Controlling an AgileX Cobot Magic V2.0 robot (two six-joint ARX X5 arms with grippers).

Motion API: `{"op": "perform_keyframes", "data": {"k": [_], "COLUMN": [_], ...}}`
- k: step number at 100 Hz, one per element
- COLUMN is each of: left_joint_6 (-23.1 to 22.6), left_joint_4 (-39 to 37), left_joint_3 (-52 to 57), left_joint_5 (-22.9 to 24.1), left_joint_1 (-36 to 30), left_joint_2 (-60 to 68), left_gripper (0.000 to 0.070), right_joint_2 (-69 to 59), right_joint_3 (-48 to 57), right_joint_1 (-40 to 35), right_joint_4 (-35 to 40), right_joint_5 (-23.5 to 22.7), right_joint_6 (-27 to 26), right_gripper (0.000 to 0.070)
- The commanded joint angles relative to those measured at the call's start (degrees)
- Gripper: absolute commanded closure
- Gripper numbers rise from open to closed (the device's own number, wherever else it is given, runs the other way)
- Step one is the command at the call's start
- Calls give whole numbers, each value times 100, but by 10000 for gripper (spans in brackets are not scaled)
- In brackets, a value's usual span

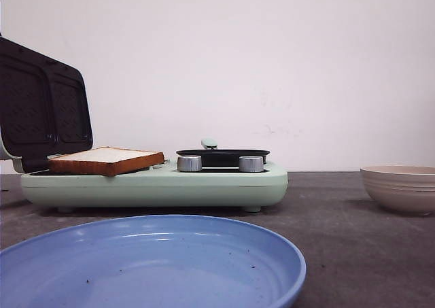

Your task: Make breakfast with bread and shrimp

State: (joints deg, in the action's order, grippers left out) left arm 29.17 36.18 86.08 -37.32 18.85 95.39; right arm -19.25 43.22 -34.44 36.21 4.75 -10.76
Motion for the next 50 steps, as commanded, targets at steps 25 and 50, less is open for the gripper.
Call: {"op": "perform_keyframes", "data": {"k": [25, 50], "left_joint_6": [-17, -127], "left_joint_4": [7, 17], "left_joint_3": [151, 151], "left_joint_5": [-39, -46], "left_joint_1": [-160, -343], "left_joint_2": [109, 109], "left_gripper": [594, 690], "right_joint_2": [-9, -9], "right_joint_3": [17, 17], "right_joint_1": [-28, -28], "right_joint_4": [-48, -48], "right_joint_5": [31, 31], "right_joint_6": [-61, -61], "right_gripper": [697, 697]}}
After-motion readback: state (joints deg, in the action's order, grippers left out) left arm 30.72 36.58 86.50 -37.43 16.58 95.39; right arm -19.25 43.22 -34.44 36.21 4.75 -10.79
